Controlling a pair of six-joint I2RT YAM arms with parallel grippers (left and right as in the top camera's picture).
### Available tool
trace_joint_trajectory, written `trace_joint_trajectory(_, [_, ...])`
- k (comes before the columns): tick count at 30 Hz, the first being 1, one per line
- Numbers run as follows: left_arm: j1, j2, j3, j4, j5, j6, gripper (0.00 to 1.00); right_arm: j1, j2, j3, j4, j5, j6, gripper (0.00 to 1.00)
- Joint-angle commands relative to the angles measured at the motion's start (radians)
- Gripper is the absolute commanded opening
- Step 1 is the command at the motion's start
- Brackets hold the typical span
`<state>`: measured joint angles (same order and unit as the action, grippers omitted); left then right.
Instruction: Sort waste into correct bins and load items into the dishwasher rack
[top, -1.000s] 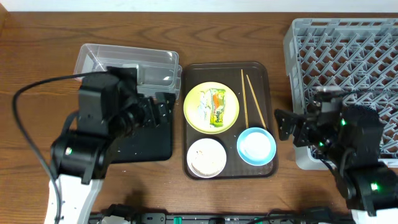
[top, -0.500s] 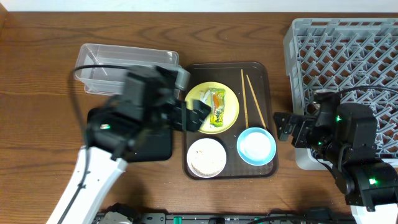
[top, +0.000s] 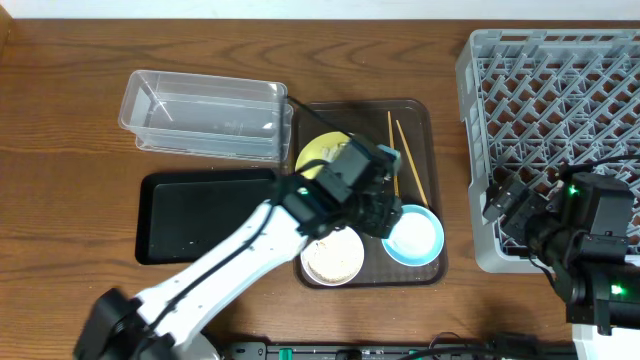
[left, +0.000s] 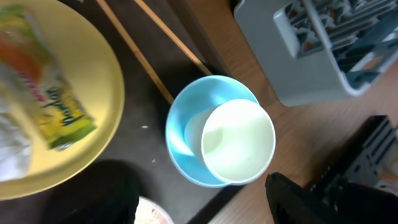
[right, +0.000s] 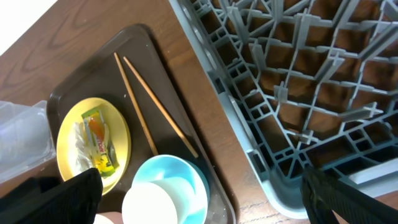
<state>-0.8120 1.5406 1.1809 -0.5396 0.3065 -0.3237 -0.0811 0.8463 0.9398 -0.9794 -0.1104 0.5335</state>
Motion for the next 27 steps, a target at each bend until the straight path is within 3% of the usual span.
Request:
trace_joint_trajectory(1, [-0.037,0.056,0.019,0.036,-0.024,-0.031,0.66,-0.012,-0.004,0.022,-0.006,-0.029,-0.036,0.99])
trace_joint_trajectory(14, [-0.093,0.229,0.019,0.094,-0.061,-0.056,0.36,-0.012,-0.004,0.022,-0.019,-0.029,-0.038,0.99])
trace_joint_trajectory(20, [-0.092,0.229,0.021,0.101,-0.028,-0.056,0.06,-0.012,-0.004,0.022,-0.019,-0.029,-0.037,0.99])
trace_joint_trajectory(27, [-0.04,0.118,0.055,0.099,0.08,-0.056,0.06,-0.012,-0.004,0.022,-0.005,-0.029,-0.037,0.99])
